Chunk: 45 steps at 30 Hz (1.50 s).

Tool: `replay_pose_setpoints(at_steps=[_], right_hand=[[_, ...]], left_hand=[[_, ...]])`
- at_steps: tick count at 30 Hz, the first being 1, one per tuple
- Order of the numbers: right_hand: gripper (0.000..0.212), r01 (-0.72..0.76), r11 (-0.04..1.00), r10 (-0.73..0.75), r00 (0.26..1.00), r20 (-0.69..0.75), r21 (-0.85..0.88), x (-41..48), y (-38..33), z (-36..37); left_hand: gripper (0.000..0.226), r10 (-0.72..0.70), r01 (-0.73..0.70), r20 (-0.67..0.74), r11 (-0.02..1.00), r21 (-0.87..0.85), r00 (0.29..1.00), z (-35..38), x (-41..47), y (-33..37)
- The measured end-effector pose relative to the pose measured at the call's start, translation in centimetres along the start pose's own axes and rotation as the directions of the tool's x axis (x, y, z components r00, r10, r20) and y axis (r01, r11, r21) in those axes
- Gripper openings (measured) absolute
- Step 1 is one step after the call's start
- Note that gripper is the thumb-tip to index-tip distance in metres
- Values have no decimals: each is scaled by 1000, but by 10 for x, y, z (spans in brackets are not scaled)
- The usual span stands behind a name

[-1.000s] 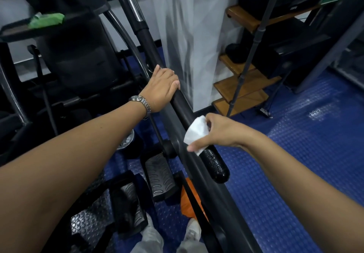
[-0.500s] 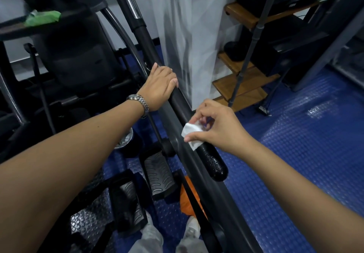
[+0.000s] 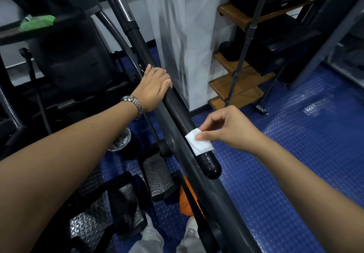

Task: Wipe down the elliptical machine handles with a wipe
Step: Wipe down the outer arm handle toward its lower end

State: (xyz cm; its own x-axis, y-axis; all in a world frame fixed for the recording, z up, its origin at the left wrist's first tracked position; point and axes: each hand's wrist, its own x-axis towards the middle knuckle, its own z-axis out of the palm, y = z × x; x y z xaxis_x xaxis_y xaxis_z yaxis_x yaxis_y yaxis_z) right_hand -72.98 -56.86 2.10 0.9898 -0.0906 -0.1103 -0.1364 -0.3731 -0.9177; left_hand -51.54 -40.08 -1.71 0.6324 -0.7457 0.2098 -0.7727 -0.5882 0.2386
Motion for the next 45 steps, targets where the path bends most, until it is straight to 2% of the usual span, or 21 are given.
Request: replay_pose_setpoints(at_steps=[3,5,9,13,19,24,29,32,35,39,42,45], right_hand=[[15,48,998,-49,998,-50,-28,0,-3,11],[16,62,997,-64,997,-32,-52,-6,-2,9],[12,-45,999,43,996,84,25,-17,2,-8],[11,21,999,-22,999,-23,-44,-13,-1,5],[14,-45,999,45,997,64,-7,-23,2,-5],[15,60,993,-69,994,-82,-100,-20,4,14],[13,78,996,-79,997,-25,-52,-36,14,3],[15,154,987,-157,985,-74,-41,-39,15,15],[18,284,952,-292,955,-59,-115,-51,20,22],[20,265,960,-271,960,-66,-91,-56,28,9],[20,322,934,-339,936,-99,-154,-57,30,16],[19,360,925,-372,923,-97,-122,-73,33,16]], left_hand=[[54,-2,2,16,1000,10,1000,-2,0,1],[54,-2,2,28,1000,22,1000,-4,1,2],[54,-1,0,39,1000,29,999,-5,0,2],[53,-4,3,43,1000,30,999,-8,0,5],[38,10,-14,58,998,66,998,-10,0,6],[47,-4,2,147,1000,18,989,-20,0,19],[45,210,-188,107,964,-187,972,-26,-36,74],[46,291,-276,174,956,-103,941,-15,-58,85],[46,274,-277,157,961,-2,949,-6,-64,84],[43,271,-274,99,961,26,958,-2,-65,85],[42,265,-267,82,963,23,961,-2,-66,86],[42,264,-266,87,964,16,961,-2,-66,87]])
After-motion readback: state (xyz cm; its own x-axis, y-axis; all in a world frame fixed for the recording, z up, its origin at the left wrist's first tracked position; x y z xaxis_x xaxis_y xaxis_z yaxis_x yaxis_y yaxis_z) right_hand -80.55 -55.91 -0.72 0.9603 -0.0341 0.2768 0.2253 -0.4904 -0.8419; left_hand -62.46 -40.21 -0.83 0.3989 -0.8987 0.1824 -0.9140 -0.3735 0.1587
